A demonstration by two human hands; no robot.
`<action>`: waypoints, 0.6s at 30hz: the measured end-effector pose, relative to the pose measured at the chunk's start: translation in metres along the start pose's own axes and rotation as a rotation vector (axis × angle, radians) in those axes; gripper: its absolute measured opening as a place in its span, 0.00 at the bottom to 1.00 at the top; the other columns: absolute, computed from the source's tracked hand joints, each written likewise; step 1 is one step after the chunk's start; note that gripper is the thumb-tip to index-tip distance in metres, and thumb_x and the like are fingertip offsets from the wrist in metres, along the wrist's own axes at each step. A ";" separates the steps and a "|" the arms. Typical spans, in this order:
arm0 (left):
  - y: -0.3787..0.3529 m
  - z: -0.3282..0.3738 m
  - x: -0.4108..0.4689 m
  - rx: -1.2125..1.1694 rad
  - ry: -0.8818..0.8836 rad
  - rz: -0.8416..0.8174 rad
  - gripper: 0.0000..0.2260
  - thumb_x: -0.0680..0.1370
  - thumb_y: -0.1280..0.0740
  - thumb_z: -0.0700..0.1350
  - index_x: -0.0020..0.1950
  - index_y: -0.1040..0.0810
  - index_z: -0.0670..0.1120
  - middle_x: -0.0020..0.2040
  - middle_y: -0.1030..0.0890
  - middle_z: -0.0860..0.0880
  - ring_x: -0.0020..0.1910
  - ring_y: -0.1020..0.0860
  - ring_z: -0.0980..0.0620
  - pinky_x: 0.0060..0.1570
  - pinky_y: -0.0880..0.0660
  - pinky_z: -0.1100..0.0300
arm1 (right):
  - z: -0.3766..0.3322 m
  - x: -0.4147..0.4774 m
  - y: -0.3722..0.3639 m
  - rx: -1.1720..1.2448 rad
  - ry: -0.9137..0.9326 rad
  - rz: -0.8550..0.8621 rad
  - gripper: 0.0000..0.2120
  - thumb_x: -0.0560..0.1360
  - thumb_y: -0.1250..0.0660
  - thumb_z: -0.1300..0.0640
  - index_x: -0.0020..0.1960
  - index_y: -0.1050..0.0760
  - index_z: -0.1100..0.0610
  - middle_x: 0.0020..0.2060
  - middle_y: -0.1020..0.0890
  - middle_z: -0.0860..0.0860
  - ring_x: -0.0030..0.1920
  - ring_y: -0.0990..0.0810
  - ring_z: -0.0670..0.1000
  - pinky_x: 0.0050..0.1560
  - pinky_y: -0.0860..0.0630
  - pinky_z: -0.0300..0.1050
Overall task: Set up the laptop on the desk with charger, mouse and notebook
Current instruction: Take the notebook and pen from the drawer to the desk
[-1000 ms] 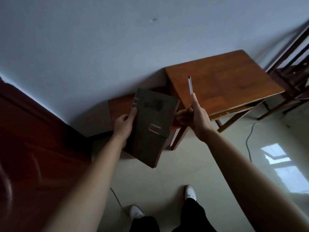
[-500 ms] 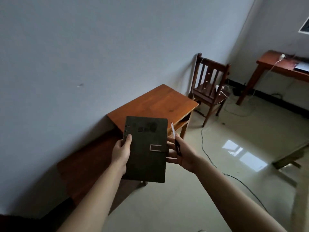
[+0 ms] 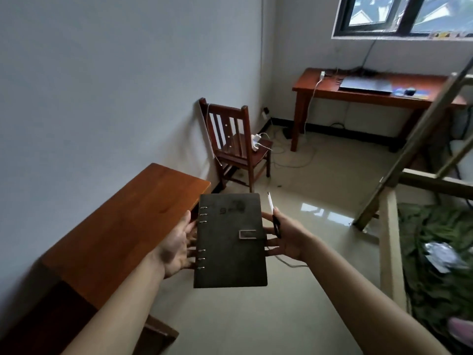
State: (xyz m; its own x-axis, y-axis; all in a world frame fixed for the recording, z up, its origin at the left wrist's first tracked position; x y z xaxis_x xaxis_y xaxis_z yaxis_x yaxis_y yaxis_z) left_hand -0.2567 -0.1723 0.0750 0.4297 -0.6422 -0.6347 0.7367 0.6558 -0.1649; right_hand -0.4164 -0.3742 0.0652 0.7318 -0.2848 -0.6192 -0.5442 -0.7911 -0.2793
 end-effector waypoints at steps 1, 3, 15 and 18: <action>-0.014 0.004 0.013 0.009 0.022 -0.018 0.32 0.72 0.43 0.75 0.71 0.28 0.60 0.61 0.21 0.43 0.64 0.24 0.37 0.47 0.19 0.44 | -0.006 0.001 0.019 0.005 -0.003 0.012 0.28 0.82 0.55 0.34 0.53 0.16 0.38 0.60 0.17 0.58 0.55 0.15 0.60 0.48 0.18 0.58; -0.044 0.018 0.042 0.036 0.046 -0.056 0.34 0.71 0.42 0.76 0.72 0.29 0.62 0.62 0.20 0.42 0.64 0.24 0.37 0.51 0.20 0.41 | -0.019 0.006 0.054 0.043 0.003 0.026 0.28 0.82 0.55 0.34 0.51 0.16 0.37 0.57 0.15 0.56 0.54 0.15 0.60 0.50 0.18 0.59; -0.173 0.098 0.241 0.075 0.147 -0.225 0.30 0.72 0.41 0.74 0.70 0.27 0.61 0.61 0.21 0.38 0.57 0.19 0.37 0.49 0.21 0.38 | -0.093 0.078 0.227 0.221 0.006 0.257 0.27 0.83 0.55 0.35 0.59 0.19 0.40 0.58 0.15 0.54 0.56 0.16 0.60 0.51 0.20 0.58; -0.209 0.143 0.311 0.083 0.146 -0.284 0.32 0.73 0.43 0.74 0.73 0.30 0.61 0.63 0.22 0.38 0.61 0.22 0.36 0.53 0.22 0.35 | -0.145 0.110 0.275 0.252 0.039 0.320 0.26 0.83 0.55 0.35 0.63 0.21 0.42 0.59 0.16 0.55 0.57 0.17 0.61 0.54 0.21 0.59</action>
State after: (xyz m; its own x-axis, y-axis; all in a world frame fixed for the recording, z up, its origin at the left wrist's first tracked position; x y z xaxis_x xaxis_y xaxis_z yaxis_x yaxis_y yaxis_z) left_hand -0.2018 -0.5657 0.0203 0.1266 -0.7272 -0.6746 0.8590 0.4205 -0.2921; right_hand -0.4258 -0.7012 0.0266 0.5213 -0.5191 -0.6774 -0.8269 -0.5033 -0.2507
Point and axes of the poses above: each hand's wrist, its own x-axis towards the middle knuckle, its own y-axis out of the back of the hand, z = x × y, the point moved 9 cm from there along x, towards the middle knuckle
